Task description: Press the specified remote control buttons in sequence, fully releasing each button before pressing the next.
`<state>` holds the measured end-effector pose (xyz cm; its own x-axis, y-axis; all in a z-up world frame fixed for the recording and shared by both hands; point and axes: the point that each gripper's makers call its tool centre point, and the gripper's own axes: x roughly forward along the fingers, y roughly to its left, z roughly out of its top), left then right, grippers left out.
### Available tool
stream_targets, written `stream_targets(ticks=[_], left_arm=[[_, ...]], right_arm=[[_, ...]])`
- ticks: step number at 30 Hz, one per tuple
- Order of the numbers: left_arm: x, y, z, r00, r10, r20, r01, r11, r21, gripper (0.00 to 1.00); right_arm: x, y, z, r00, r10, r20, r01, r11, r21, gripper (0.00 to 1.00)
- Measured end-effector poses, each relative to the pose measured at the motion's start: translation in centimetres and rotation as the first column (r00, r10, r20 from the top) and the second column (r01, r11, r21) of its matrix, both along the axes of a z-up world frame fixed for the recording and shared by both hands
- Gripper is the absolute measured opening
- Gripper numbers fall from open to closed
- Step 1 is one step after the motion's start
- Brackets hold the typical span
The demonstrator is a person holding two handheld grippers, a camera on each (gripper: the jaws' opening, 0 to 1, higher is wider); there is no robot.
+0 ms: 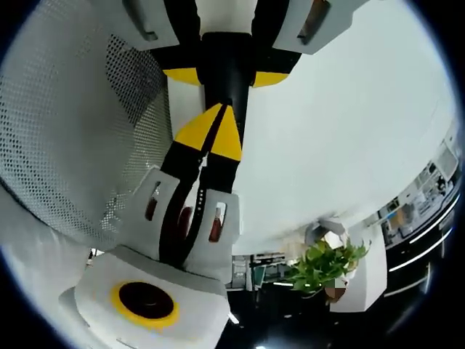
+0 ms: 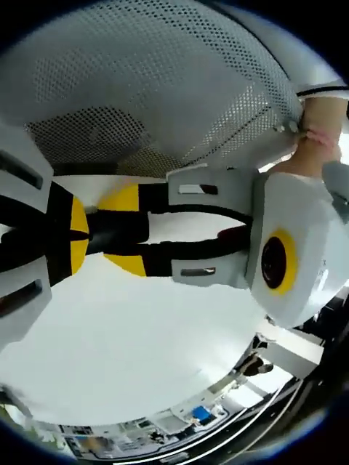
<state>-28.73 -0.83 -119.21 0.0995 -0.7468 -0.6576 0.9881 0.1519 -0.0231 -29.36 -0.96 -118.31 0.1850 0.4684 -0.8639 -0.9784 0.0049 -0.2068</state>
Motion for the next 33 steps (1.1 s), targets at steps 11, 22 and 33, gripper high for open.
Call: stream_targets(ticks=[11, 22, 33], left_arm=[[-0.02, 0.01, 0.00, 1.000, 0.005, 0.000, -0.005, 1.000, -0.005, 0.24], [-0.04, 0.00, -0.03, 1.000, 0.007, 0.001, -0.007, 1.000, -0.011, 0.24], [-0.16, -0.02, 0.08, 1.000, 0.008, 0.002, -0.008, 1.000, -0.011, 0.24]], right_arm=[[0.43, -0.31, 0.21, 0.993, -0.099, -0.060, 0.102, 0.993, 0.054, 0.00], [0.65, -0.04, 0.09, 0.977, -0.151, -0.149, 0.160, 0.986, 0.052, 0.00], [0.75, 0.06, 0.04, 0.972, -0.140, -0.189, 0.150, 0.988, 0.040, 0.00]])
